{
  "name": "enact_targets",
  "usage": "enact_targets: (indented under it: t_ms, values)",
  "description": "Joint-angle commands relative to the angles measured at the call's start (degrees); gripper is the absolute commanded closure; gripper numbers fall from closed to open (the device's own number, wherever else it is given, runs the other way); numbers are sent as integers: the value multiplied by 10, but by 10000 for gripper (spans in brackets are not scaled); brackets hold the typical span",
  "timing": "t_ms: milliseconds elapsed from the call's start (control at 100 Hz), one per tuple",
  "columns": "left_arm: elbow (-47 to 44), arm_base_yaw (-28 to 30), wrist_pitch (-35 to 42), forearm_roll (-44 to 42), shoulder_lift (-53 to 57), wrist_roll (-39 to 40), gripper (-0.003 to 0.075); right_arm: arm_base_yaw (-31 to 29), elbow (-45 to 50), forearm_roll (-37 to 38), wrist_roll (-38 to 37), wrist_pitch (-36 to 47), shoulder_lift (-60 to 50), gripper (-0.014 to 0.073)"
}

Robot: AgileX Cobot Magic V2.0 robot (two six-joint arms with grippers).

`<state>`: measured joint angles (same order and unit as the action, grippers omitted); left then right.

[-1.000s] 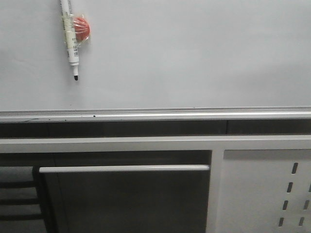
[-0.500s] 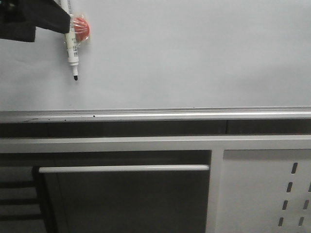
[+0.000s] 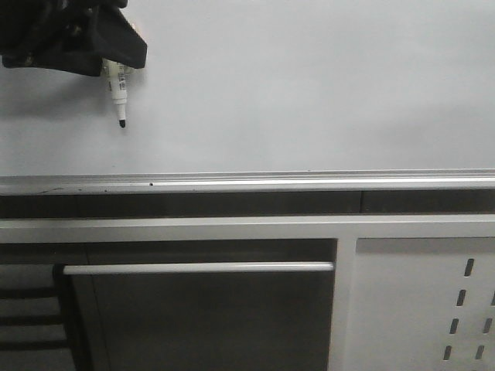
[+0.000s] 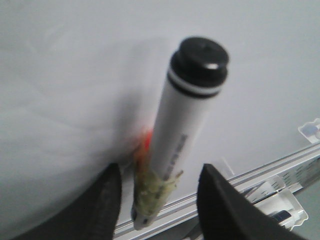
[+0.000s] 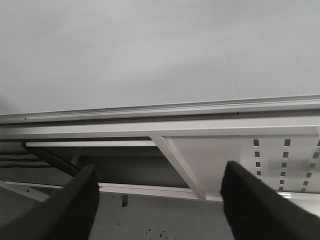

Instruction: Write number 1 on whiteboard

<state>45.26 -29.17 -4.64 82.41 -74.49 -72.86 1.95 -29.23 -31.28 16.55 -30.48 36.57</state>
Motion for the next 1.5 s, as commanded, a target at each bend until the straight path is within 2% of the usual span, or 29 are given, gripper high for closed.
enact_targets:
  t_ms: [0,100,330,480,570,690,810,930,1070,1190,1370,1490]
  values:
    - [26,0,38,2,10,-3,556,-3,-21,-10,6,28,4,125]
    - [26,0,38,0,10,-3,744,-3,-21,-10,6,28,4,125]
    - [25,0,-14,-49,23,-3,741,-3,-21,-10,6,21,4,125]
    - [16,0,-103,-102,49,-3,741,-3,-22,-17,15,-9,4,125]
    - [15,0,-192,-151,56,-3,741,-2,-34,-67,85,-50,16,126]
    - [15,-18,-274,-196,56,-3,741,-2,-62,-196,214,-117,49,127]
    - [15,-58,-288,-227,56,-3,741,-2,-106,-287,303,-203,97,127]
    - [15,-105,-284,-253,52,-3,741,-2,-164,-318,342,-290,158,127]
    - [21,-146,-279,-270,33,-3,741,5,-238,-319,342,-377,227,127]
    - [38,-161,-279,-268,6,0,741,44,-291,-309,339,-399,263,133]
    - [67,-164,-281,-267,-23,4,741,135,-366,-166,258,-381,299,145]
    - [83,-164,-288,-267,-37,4,741,176,-401,-136,237,-379,318,145]
